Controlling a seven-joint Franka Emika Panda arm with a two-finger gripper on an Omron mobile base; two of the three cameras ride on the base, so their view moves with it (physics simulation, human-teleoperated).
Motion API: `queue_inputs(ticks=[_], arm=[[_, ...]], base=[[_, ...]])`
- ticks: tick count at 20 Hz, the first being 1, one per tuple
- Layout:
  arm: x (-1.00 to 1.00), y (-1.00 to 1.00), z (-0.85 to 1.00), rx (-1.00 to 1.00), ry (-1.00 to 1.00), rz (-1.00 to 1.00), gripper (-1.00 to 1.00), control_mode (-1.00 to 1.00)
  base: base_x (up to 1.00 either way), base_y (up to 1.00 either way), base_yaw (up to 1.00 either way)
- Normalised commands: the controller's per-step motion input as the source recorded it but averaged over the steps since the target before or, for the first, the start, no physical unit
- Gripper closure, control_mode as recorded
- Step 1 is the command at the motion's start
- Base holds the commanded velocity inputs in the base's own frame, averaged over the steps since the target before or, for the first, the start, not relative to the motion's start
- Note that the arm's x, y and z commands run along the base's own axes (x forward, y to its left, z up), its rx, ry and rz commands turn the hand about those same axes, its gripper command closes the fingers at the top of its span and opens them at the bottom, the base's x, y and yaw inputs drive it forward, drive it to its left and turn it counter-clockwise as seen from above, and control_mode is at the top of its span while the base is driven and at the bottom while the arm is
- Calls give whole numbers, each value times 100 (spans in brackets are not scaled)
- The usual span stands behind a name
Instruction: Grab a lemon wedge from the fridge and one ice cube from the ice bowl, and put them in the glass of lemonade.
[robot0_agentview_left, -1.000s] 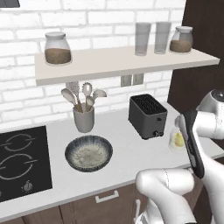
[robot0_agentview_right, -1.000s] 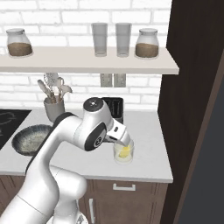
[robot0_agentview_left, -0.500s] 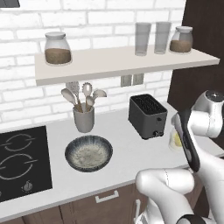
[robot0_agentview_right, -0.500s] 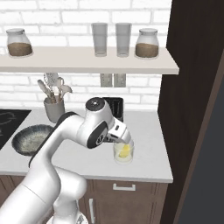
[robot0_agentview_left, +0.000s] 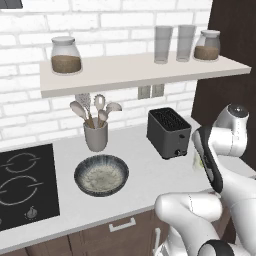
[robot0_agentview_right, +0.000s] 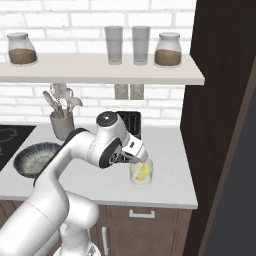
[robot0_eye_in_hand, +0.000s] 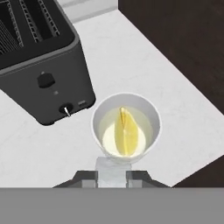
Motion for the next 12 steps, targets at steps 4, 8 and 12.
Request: queue_inputs(ticks=[4, 8, 12], arm=[[39, -27, 0, 1, 5, -7, 100, -100], [30, -18, -17, 0, 8, -4, 100, -100], [4, -15, -19, 1, 13, -6, 100, -100]], base=[[0, 0, 0], [0, 0, 0], [0, 0, 0]])
